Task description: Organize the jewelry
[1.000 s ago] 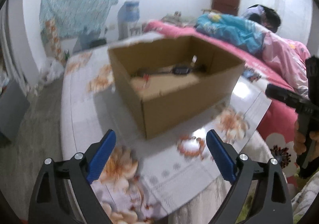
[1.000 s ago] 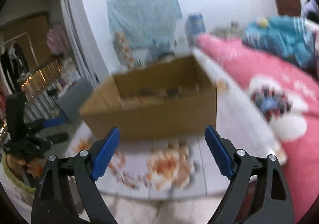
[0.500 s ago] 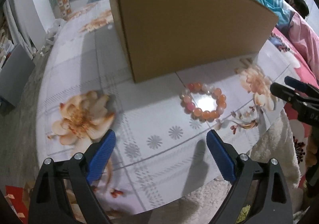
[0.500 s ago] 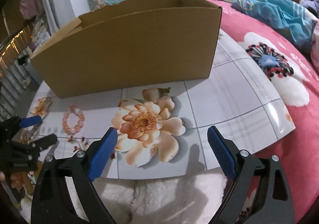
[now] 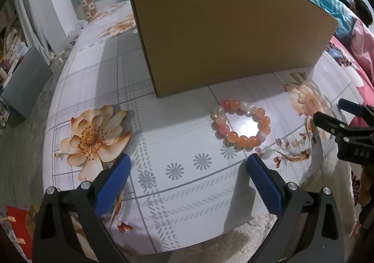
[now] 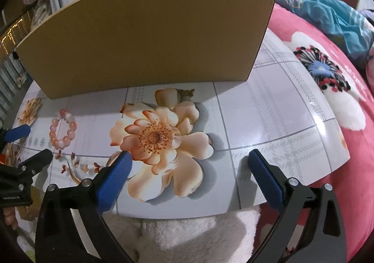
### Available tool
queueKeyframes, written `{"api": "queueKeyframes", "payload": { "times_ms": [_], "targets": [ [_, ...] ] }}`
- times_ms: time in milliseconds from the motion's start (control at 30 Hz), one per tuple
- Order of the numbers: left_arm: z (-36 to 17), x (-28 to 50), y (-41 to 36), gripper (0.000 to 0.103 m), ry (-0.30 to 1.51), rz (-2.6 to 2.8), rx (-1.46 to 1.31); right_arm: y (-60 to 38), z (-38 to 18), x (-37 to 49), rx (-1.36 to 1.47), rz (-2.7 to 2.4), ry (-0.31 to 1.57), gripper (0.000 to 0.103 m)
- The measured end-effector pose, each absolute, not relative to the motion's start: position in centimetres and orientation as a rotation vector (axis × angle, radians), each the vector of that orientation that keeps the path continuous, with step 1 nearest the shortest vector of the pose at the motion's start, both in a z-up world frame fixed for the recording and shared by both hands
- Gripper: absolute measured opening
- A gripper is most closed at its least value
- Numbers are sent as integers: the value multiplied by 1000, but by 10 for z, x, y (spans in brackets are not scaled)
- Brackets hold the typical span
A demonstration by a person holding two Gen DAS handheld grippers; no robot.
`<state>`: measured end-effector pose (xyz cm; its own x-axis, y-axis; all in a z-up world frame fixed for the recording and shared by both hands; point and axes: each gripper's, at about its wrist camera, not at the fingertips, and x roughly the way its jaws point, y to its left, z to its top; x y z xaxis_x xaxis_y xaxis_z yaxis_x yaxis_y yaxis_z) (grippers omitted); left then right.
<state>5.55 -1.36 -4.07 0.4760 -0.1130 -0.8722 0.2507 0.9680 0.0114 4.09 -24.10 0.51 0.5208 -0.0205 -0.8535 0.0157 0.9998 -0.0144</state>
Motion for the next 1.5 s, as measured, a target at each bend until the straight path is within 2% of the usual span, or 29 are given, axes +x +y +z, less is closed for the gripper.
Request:
{"api": "queueKeyframes", "payload": {
  "times_ms": [1500],
  "targets": [
    [-41, 56, -16, 98, 1073, -187, 127, -244, 1, 66, -11, -10, 1118, 95]
  ]
}}
